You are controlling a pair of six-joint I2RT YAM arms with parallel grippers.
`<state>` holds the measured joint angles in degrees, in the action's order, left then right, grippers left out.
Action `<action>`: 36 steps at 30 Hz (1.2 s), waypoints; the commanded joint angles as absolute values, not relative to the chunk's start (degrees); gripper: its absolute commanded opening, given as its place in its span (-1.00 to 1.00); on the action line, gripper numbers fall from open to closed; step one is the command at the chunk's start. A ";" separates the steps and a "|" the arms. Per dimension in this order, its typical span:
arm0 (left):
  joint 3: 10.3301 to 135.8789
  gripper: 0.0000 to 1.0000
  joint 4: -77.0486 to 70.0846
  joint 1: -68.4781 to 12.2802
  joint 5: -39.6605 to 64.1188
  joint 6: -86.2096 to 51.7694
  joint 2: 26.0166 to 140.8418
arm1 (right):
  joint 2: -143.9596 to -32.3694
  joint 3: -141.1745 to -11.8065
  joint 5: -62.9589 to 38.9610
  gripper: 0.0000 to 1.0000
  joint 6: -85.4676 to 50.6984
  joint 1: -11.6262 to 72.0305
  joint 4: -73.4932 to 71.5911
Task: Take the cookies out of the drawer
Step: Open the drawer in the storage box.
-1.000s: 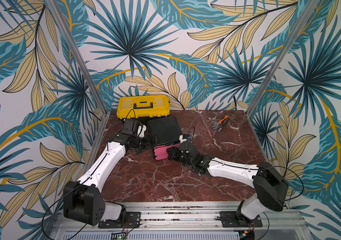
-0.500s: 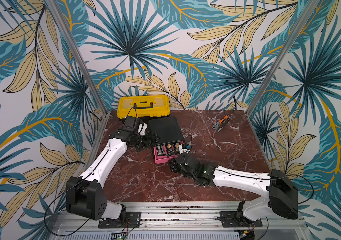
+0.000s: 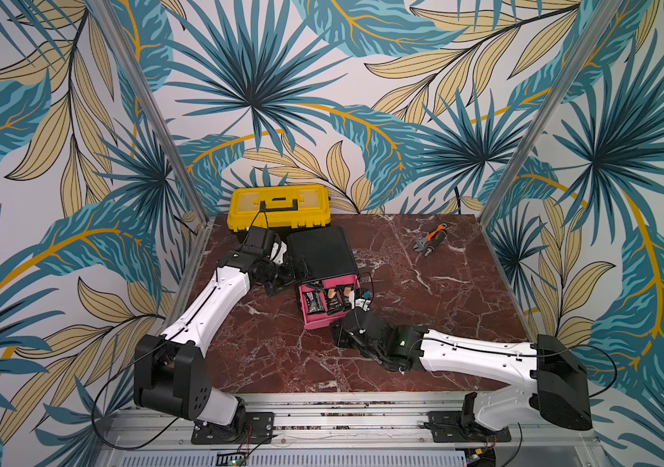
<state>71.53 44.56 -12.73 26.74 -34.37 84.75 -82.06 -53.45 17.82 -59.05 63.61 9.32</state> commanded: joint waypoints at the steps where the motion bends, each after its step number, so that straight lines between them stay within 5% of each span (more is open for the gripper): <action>1: 74.32 1.00 44.47 -12.96 26.22 -35.23 84.89 | -80.18 -52.51 19.67 -0.20 -59.67 64.06 11.75; 9: 75.71 1.00 46.04 -12.96 25.28 -37.11 83.25 | -77.32 -53.15 19.84 0.22 -59.94 64.59 18.18; 17: 74.99 1.00 45.02 -12.86 24.82 -38.90 79.39 | -73.67 -61.34 22.57 0.25 -57.24 65.00 35.73; 24: 72.64 1.00 46.82 -12.91 23.84 -39.02 73.60 | -85.46 -79.30 22.27 0.26 -47.48 64.99 47.63; 36: 62.48 1.00 47.65 -5.72 24.16 -41.13 60.43 | -103.97 -95.36 19.37 0.46 -41.61 62.23 47.99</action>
